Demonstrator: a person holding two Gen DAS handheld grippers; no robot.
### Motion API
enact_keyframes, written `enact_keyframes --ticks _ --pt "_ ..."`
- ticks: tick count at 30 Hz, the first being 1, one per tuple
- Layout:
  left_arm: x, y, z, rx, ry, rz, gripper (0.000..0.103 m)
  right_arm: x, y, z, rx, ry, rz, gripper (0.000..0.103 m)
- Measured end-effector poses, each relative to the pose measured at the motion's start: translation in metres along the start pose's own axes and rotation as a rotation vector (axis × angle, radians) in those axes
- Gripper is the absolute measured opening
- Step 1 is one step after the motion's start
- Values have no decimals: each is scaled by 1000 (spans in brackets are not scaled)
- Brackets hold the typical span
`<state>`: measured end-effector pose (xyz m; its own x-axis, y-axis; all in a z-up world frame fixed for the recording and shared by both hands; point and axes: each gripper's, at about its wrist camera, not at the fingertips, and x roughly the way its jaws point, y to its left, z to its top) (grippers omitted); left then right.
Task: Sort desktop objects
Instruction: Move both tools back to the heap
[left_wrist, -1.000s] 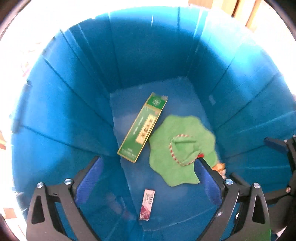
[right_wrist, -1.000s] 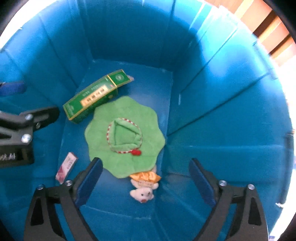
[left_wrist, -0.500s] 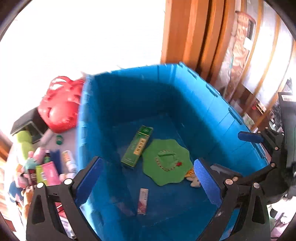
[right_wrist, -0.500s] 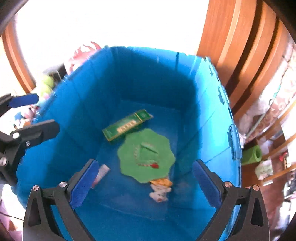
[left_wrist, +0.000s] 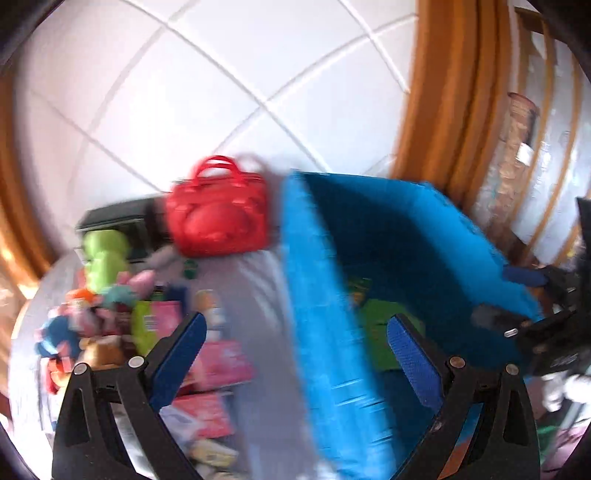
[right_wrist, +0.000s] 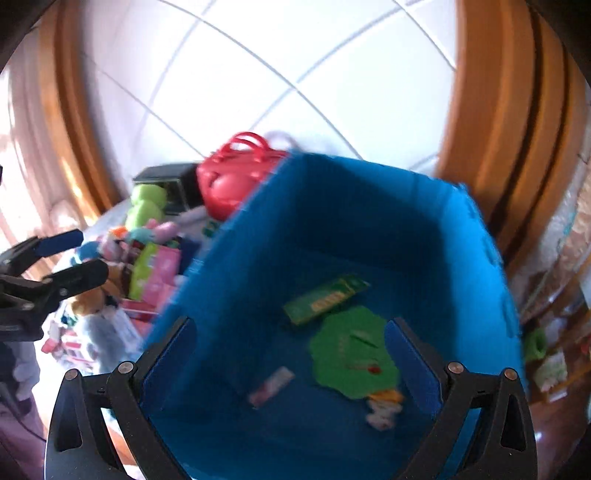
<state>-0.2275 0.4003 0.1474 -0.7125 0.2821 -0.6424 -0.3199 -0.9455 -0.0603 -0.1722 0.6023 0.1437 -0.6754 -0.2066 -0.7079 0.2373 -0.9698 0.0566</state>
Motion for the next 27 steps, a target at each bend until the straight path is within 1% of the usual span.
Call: enact_keyframes --ticks 2,5,6,7,11,12,14,17,19,21,23,25,27 --pt "-8 35 -12 -22 -19 47 100 3 23 6 -17 -11 17 103" --pt "-18 93 -32 -62 -28 80 100 8 57 15 -34 -24 52 103" --pt "-21 120 -41 -82 -18 114 100 10 70 19 -35 -28 66 103" --pt "-23 139 -48 -96 -12 140 100 13 82 22 -37 -33 78 103" --pt "-33 228 -80 -159 17 234 100 26 129 36 -34 -43 97 103" --pt "-39 256 -91 -179 23 268 100 30 138 39 -32 -41 101 103" --pt "-44 293 -107 -200 32 315 100 47 163 45 -25 -31 120 103" --pt "-46 351 -132 -248 70 377 100 76 189 49 4 -6 147 103" --pt "-44 378 -145 -276 92 396 100 105 208 48 26 36 182 103" --pt "-39 400 -155 -297 111 397 100 138 227 48 37 81 203 103" --pt "-30 419 -162 -307 133 401 100 167 243 48 30 110 196 103" --pt "-20 434 -169 -320 154 405 100 195 260 46 13 137 169 102" --pt "-7 451 -177 -350 183 403 100 221 273 45 4 165 154 93"
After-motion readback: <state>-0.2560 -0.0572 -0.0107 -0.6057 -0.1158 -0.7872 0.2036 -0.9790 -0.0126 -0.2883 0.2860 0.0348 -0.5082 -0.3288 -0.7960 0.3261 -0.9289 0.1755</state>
